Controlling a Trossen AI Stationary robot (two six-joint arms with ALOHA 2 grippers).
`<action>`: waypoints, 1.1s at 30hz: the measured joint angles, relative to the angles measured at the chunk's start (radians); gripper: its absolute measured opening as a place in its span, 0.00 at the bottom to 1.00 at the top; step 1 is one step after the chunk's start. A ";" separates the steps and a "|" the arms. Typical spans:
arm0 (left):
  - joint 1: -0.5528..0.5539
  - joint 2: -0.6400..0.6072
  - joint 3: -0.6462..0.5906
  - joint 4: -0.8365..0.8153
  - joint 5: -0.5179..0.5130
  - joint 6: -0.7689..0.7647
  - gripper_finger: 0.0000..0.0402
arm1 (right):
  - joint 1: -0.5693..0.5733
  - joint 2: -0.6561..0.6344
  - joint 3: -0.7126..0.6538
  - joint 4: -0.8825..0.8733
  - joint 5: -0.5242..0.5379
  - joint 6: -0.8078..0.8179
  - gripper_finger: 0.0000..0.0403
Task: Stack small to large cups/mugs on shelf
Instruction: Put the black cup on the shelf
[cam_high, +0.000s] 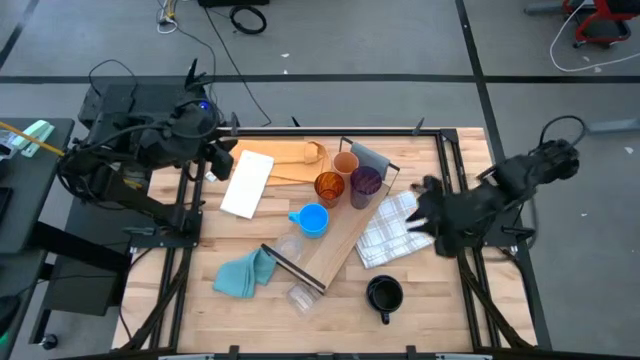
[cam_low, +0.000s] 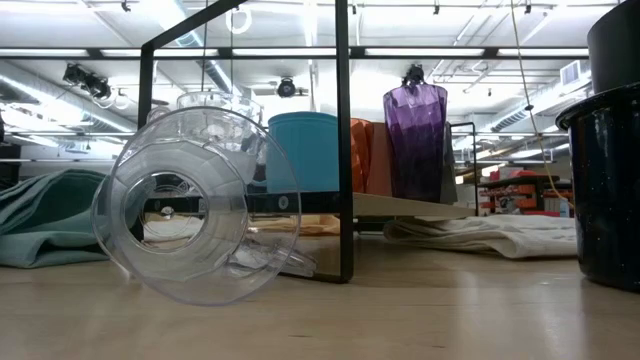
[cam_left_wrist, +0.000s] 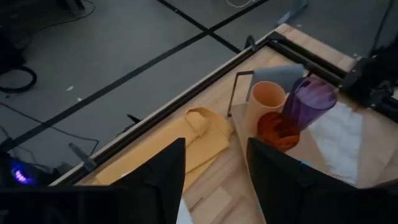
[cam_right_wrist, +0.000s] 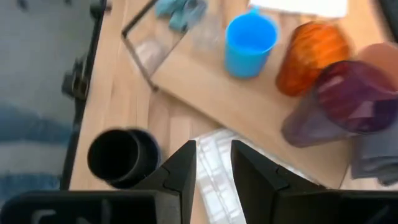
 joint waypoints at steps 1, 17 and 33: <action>0.002 0.000 0.000 -0.010 0.000 -0.003 0.44 | 0.000 0.023 0.000 0.000 -0.010 -0.011 0.27; 0.003 0.000 0.000 -0.064 0.000 0.127 0.44 | 0.000 0.348 0.000 0.346 -0.301 0.023 0.29; 0.002 0.000 0.000 -0.064 0.004 0.239 0.45 | -0.052 0.463 0.001 0.407 -0.261 0.058 0.54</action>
